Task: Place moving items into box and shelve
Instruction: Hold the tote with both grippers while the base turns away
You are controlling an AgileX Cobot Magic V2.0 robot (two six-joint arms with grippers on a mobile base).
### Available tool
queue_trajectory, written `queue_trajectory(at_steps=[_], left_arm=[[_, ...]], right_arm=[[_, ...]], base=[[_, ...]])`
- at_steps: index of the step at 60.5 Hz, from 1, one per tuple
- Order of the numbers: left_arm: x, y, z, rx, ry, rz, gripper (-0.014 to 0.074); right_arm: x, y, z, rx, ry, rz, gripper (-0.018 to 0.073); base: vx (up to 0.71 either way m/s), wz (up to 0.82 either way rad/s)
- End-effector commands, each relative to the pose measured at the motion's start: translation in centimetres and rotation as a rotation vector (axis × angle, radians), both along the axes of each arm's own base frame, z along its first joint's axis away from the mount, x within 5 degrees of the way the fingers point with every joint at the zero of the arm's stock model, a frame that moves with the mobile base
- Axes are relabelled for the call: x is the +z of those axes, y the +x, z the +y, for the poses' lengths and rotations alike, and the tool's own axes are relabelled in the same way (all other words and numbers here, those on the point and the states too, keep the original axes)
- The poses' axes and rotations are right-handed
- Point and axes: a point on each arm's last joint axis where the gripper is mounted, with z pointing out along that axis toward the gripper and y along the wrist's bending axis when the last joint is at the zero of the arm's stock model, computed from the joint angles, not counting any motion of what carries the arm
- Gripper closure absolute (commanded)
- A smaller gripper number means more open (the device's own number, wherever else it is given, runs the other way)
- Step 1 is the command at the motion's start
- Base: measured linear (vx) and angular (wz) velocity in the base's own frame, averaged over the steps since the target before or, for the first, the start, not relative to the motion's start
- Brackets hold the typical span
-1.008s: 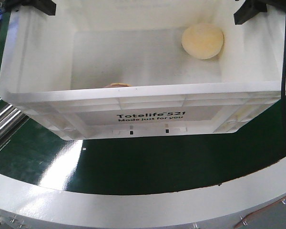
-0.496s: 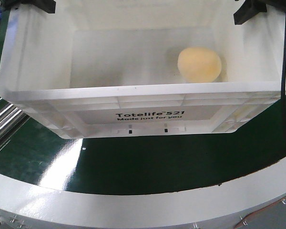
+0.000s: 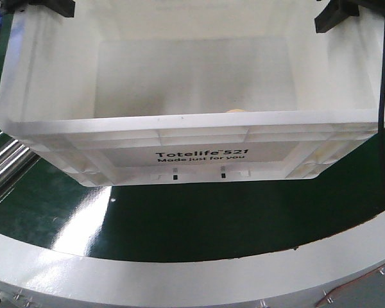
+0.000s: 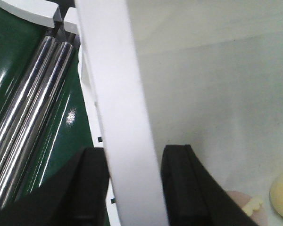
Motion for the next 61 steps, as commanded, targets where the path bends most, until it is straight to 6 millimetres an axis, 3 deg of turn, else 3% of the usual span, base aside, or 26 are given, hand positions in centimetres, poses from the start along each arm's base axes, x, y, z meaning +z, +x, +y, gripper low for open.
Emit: queue_trajectory(at_steps=[1,61], left_arm=[[4.18,-2.07,-0.33,-0.030,-0.113,-0.205,0.0603],[4.18,-2.07,-0.33,-0.030,-0.113,-0.205,0.0603]], right_arm=[[2.87,-1.68,-0.33,-0.015,0.042,-0.098,0.0564],[2.88,-1.67,-0.33,-0.016,0.042,-0.099,0.0564]], base=[[0.00,0.00],[0.00,0.00]])
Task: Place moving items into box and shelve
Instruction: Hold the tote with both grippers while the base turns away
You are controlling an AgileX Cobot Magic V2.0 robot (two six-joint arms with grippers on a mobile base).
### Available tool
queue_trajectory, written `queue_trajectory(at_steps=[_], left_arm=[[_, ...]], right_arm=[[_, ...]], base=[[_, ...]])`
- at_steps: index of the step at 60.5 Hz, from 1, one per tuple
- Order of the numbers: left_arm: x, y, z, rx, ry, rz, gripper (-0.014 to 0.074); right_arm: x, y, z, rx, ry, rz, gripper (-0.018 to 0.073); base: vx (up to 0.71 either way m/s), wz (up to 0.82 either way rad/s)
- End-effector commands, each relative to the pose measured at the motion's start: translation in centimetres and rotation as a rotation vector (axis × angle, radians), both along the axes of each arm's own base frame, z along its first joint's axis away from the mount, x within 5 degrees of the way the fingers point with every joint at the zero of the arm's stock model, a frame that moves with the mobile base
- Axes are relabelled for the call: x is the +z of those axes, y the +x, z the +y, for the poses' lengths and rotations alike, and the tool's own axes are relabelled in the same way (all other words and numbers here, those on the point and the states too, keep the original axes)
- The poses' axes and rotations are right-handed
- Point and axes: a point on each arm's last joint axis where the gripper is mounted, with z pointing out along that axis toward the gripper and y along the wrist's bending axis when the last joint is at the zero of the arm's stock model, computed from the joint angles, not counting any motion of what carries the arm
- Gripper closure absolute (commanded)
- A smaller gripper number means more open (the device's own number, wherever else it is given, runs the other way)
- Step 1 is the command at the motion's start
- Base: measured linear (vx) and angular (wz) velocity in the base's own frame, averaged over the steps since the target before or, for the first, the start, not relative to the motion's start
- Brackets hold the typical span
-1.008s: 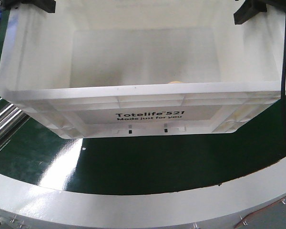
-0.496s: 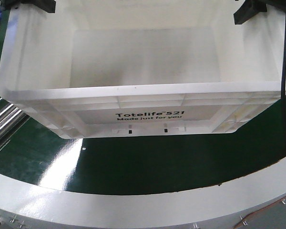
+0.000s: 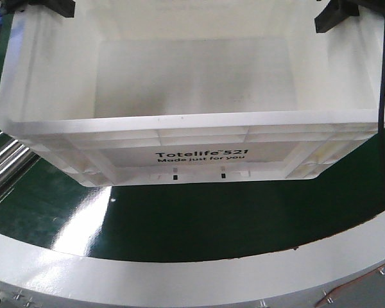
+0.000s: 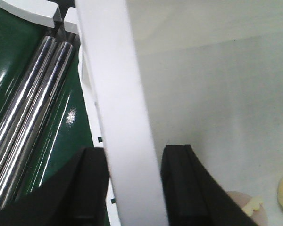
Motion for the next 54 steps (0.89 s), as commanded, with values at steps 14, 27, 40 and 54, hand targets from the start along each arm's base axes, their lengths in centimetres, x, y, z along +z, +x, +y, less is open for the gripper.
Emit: queue_trajectory(at_steps=[14,27,40,54], left_arm=[[4.18,-2.07,-0.33,-0.030,-0.113,-0.205,0.0603],[4.18,-2.07,-0.33,-0.030,-0.113,-0.205,0.0603],[4.18,-2.07,-0.33,-0.030,-0.113,-0.205,0.0603],[4.18,-2.07,-0.33,-0.030,-0.113,-0.205,0.0603]], right_arm=[[2.88,-1.67,-0.33,-0.016,0.042,-0.099,0.0564],[2.88,-1.67,-0.33,-0.016,0.042,-0.099,0.0564],[2.87,-1.67,-0.33,-0.016,0.041,-0.099,0.0564],[2.87,-1.67,-0.33,-0.016,0.041,-0.099,0.0564]], base=[[0.00,0.00],[0.00,0.01],[-0.01,0.02],[-0.02,0.00]])
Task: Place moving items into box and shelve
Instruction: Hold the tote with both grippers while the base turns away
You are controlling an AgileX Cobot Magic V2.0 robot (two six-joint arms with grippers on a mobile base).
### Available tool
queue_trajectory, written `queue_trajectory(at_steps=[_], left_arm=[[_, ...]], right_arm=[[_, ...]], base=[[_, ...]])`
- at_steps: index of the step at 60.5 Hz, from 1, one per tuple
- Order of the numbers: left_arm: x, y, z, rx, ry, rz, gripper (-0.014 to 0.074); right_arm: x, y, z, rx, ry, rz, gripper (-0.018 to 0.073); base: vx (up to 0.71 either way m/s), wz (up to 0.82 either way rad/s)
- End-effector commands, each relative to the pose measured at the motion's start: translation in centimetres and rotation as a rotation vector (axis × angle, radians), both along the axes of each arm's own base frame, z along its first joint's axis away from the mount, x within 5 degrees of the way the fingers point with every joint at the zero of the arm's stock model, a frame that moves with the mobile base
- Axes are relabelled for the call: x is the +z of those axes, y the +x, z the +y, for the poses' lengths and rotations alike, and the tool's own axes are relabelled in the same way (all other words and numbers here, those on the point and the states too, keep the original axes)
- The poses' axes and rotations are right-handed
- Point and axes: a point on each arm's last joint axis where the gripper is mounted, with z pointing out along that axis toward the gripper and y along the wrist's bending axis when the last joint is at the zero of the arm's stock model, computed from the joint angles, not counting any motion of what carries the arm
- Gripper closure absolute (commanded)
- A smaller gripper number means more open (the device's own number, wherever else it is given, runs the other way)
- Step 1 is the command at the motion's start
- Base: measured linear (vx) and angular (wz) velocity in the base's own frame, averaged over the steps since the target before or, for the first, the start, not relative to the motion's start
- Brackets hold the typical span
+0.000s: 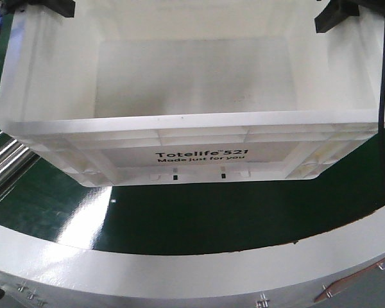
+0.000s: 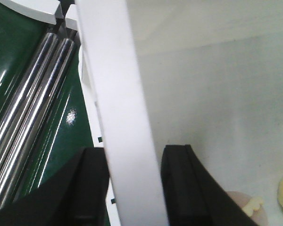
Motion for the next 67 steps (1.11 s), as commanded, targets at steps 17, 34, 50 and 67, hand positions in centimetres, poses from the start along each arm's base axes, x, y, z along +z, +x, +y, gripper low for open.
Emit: queue_trajectory(at_steps=[17,34,50,67], left_arm=[[4.18,-2.07,-0.34,-0.030,-0.114,-0.205,0.0603],[4.18,-2.07,-0.34,-0.030,-0.114,-0.205,0.0603],[4.18,-2.07,-0.34,-0.030,-0.114,-0.205,0.0603],[4.18,-2.07,-0.34,-0.030,-0.114,-0.205,0.0603]], right_arm=[[2.85,-1.70,-0.34,-0.017,0.040,-0.094,0.0564],[2.85,-1.70,-0.34,-0.017,0.040,-0.094,0.0564],[2.85,-1.70,-0.34,-0.017,0.040,-0.094,0.0564],[2.85,-1.70,-0.34,-0.017,0.040,-0.094,0.0564]], base=[[-0.07,0.02],[-0.11,0.03],[-0.10,0.24],[-0.11,0.40]])
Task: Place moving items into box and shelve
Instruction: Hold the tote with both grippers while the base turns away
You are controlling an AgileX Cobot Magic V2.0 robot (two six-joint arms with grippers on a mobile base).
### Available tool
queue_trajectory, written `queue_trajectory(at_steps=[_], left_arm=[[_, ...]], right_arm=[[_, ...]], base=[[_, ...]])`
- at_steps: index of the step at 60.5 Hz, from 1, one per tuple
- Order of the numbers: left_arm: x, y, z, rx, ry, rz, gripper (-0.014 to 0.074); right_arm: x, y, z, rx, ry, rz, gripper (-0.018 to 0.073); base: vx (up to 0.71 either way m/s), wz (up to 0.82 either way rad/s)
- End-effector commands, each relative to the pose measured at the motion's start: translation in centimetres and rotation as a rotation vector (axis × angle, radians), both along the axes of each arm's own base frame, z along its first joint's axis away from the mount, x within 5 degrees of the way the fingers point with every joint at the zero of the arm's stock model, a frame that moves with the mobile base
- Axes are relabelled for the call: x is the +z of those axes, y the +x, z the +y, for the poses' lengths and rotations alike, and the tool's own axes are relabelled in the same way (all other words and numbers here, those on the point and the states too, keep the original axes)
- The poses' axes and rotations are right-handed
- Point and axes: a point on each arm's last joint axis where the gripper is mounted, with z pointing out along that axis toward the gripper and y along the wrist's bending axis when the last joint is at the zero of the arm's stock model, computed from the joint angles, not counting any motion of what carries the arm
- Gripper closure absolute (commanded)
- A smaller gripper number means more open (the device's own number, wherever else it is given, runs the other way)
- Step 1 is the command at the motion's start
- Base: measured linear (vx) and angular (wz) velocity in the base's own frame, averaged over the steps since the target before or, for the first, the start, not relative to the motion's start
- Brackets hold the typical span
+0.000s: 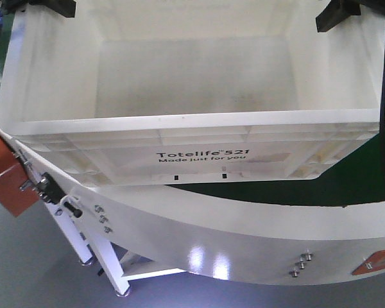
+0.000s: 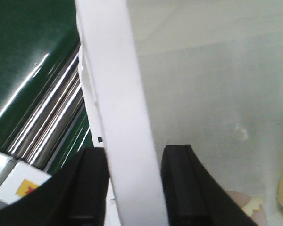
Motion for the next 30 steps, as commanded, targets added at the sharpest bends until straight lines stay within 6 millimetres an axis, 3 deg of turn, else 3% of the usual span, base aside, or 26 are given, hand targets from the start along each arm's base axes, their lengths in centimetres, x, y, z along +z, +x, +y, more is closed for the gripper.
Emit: queue_trajectory(at_steps=[1,30], left_arm=[[4.17,-2.06,-0.30,-0.028,-0.110,-0.206,0.0603],[4.17,-2.06,-0.30,-0.028,-0.110,-0.206,0.0603]], right_arm=[[2.77,-1.64,-0.28,-0.015,0.039,-0.092,0.0564],[2.77,-1.64,-0.28,-0.015,0.039,-0.092,0.0564]], base=[[-0.12,0.41],[-0.12,0.42]])
